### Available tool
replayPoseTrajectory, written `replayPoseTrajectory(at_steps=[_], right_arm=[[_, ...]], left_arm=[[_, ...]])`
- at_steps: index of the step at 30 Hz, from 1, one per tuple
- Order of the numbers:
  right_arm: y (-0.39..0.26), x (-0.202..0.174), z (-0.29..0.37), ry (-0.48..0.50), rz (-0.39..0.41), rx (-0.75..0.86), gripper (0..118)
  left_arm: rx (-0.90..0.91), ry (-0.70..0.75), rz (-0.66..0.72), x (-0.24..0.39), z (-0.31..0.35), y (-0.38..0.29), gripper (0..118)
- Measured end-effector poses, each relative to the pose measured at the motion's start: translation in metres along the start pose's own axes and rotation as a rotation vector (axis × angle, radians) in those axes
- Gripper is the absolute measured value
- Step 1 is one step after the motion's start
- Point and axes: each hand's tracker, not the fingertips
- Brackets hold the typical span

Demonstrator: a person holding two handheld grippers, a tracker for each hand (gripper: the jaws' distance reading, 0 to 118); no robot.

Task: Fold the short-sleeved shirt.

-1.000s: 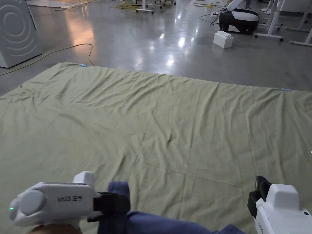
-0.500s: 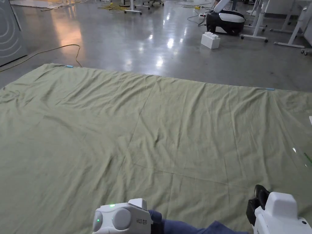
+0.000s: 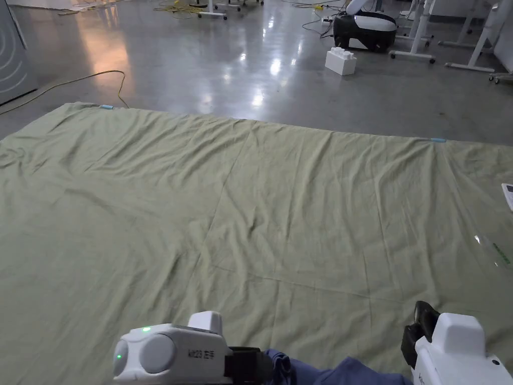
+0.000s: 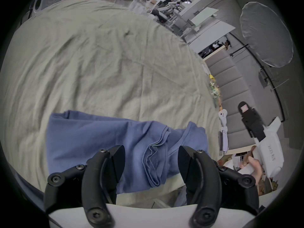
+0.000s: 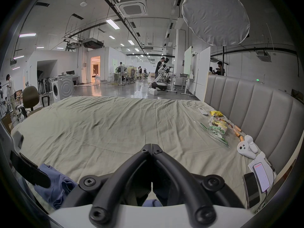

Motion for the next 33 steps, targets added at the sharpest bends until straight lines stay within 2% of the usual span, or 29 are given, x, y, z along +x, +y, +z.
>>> replayPoseTrajectory(at_steps=[4, 5, 7, 8, 14, 16, 20, 24, 30, 31, 33], right_arm=[[-0.001, 0.000, 0.000, 0.002, -0.003, -0.002, 1], [-0.001, 0.000, 0.000, 0.003, -0.002, -0.003, 1], [-0.003, 0.000, 0.000, 0.006, -0.003, -0.007, 1], [-0.003, 0.000, 0.000, 0.006, -0.004, -0.008, 1], [-0.006, 0.003, 0.003, 0.012, -0.014, -0.018, 1], [-0.006, 0.003, 0.004, 0.010, -0.013, -0.016, 1], [-0.008, 0.005, 0.005, 0.008, -0.018, -0.017, 1], [-0.010, 0.006, 0.006, 0.006, -0.021, -0.022, 1], [-0.013, 0.009, 0.005, 0.007, -0.026, -0.032, 1], [-0.013, 0.009, 0.005, 0.007, -0.026, -0.032, 1], [-0.012, 0.009, 0.005, 0.008, -0.024, -0.032, 1]], left_arm=[[0.062, 0.034, 0.001, -0.009, 0.005, -0.001, 65], [0.058, 0.074, -0.008, -0.009, 0.000, -0.004, 59], [0.023, 0.098, -0.040, -0.007, -0.014, -0.010, 33], [0.003, 0.098, -0.052, -0.004, -0.022, -0.013, 27], [-0.123, 0.194, -0.149, 0.024, -0.064, -0.039, 17], [-0.109, 0.177, -0.201, 0.033, -0.068, -0.044, 17], [-0.077, 0.087, -0.183, 0.043, -0.069, -0.047, 17], [-0.078, 0.129, -0.230, 0.047, -0.082, -0.053, 17], [-0.056, 0.060, -0.172, 0.035, -0.068, -0.049, 17], [-0.050, 0.043, -0.173, 0.033, -0.059, -0.046, 20], [-0.042, 0.014, -0.174, 0.027, -0.041, -0.041, 40]])
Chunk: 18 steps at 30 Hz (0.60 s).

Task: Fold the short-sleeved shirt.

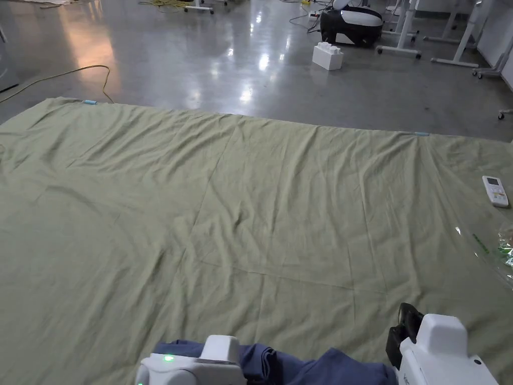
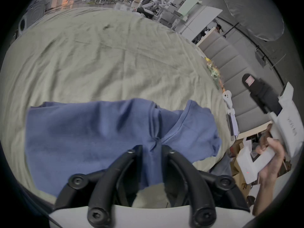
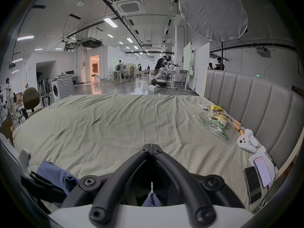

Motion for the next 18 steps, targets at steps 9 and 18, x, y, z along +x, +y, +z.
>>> replayPoseTrajectory(at_steps=[9, 18], right_arm=[[0.003, -0.006, -0.003, 0.014, -0.007, 0.001, 1], [0.005, -0.013, -0.005, 0.028, -0.006, -0.003, 1]], left_arm=[[0.190, 0.043, 0.148, -0.098, 0.097, 0.013, 75], [0.116, -0.095, 0.321, -0.196, 0.071, -0.004, 77]])
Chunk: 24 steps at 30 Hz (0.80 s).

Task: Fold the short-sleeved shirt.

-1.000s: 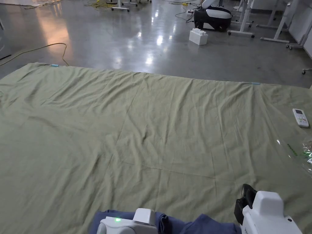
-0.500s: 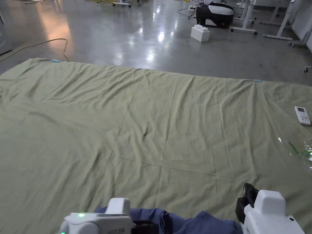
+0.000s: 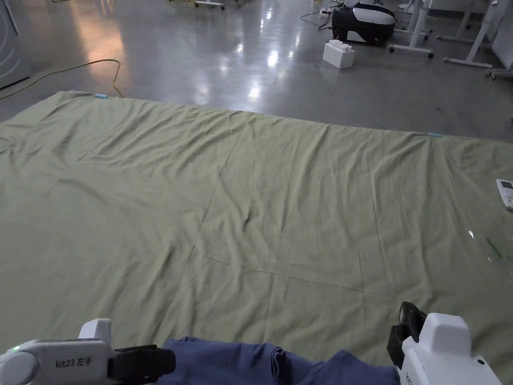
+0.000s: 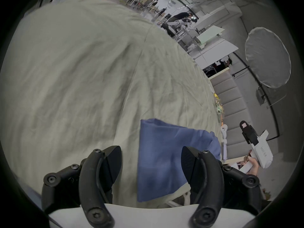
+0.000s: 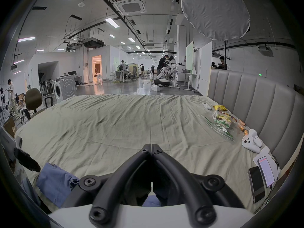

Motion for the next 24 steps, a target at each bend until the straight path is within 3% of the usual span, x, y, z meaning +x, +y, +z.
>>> replayPoseTrajectory(at_steps=[3, 6, 9, 12, 16, 24], right_arm=[[0.002, 0.000, 0.001, -0.007, 0.005, 0.006, 1], [0.006, 0.000, 0.001, -0.014, 0.010, 0.006, 1], [0.007, 0.000, 0.002, -0.016, 0.013, 0.005, 1], [0.008, -0.001, 0.003, -0.018, 0.019, 0.004, 1], [0.008, -0.002, 0.005, -0.020, 0.028, 0.002, 1], [0.009, -0.004, 0.006, -0.014, 0.039, 0.000, 1]], left_arm=[[0.011, -0.056, 0.003, -0.017, -0.017, -0.007, 77], [0.060, -0.201, 0.057, -0.020, -0.023, -0.012, 76], [-0.010, -0.275, 0.095, -0.021, -0.042, -0.015, 66], [0.022, -0.207, 0.055, -0.020, -0.049, -0.018, 22], [0.020, -0.198, 0.074, -0.017, -0.047, -0.019, 15], [0.048, -0.156, -0.060, 0.018, -0.005, -0.004, 13]])
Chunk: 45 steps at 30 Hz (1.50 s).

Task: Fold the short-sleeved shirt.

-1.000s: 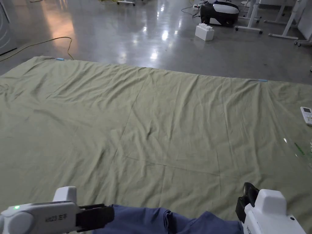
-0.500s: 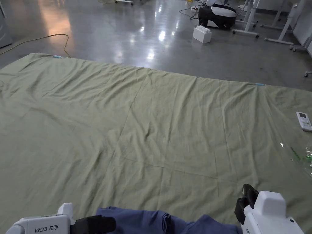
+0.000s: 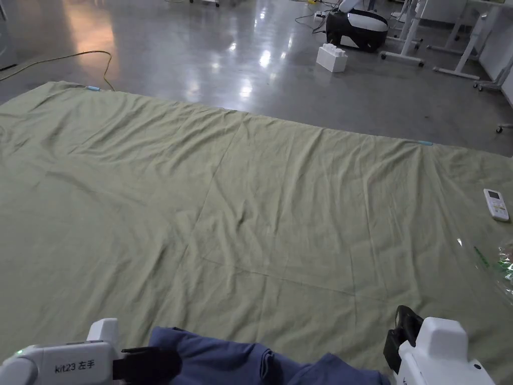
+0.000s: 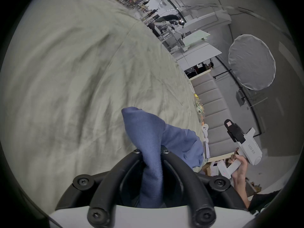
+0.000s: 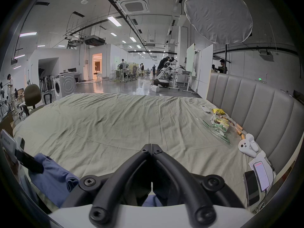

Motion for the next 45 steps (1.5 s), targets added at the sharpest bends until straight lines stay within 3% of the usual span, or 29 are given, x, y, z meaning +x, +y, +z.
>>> replayPoseTrajectory(at_steps=[8, 10, 16, 21, 32, 45], right_arm=[[0.000, -0.003, -0.001, 0.016, 0.006, 0.005, 1], [-0.001, -0.005, -0.002, 0.026, 0.004, 0.004, 1], [-0.004, -0.011, -0.004, 0.051, -0.006, 0.004, 1], [-0.005, -0.011, -0.004, 0.060, -0.017, 0.006, 1], [-0.009, 0.001, -0.001, 0.043, -0.028, 0.005, 1], [-0.019, 0.010, 0.001, 0.027, -0.045, -0.017, 1]], left_arm=[[0.079, 0.247, -0.126, 0.028, 0.086, 0.036, 13], [0.082, 0.363, -0.177, 0.038, 0.103, 0.042, 13], [0.069, 0.524, -0.243, 0.075, 0.117, 0.049, 13], [0.049, 0.550, -0.282, 0.107, 0.100, 0.046, 13], [-0.008, 0.455, -0.312, 0.158, 0.048, 0.029, 13], [-0.130, 0.364, -0.262, 0.186, -0.082, -0.021, 14]])
